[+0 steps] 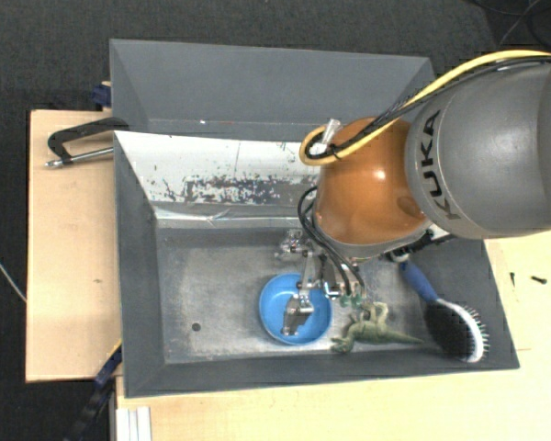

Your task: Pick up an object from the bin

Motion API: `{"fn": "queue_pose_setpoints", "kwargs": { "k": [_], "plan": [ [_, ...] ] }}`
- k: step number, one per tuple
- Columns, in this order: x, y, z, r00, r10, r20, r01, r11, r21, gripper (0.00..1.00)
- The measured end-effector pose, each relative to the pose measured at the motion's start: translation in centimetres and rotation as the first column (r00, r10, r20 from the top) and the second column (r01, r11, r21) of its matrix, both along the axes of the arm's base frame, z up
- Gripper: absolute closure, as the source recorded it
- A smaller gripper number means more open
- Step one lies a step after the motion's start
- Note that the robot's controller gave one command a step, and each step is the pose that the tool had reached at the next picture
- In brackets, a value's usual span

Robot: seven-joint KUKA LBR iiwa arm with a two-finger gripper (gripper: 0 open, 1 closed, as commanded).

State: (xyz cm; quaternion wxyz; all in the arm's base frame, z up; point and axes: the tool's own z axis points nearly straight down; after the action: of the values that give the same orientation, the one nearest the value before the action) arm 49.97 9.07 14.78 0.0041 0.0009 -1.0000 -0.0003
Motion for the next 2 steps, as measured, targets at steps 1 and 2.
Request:
{"fn": "queue_pose_setpoints", "kwargs": {
  "k": [1,2],
  "plan": [
    [0.14,0.11,-6.61,1.000,0.022,0.001,-0.022,1.000,0.000,0.00],
    [0.76,0.01,-5.90,1.000,0.020,0.023,-0.020,1.000,0.000,1.00]
  ]
}}
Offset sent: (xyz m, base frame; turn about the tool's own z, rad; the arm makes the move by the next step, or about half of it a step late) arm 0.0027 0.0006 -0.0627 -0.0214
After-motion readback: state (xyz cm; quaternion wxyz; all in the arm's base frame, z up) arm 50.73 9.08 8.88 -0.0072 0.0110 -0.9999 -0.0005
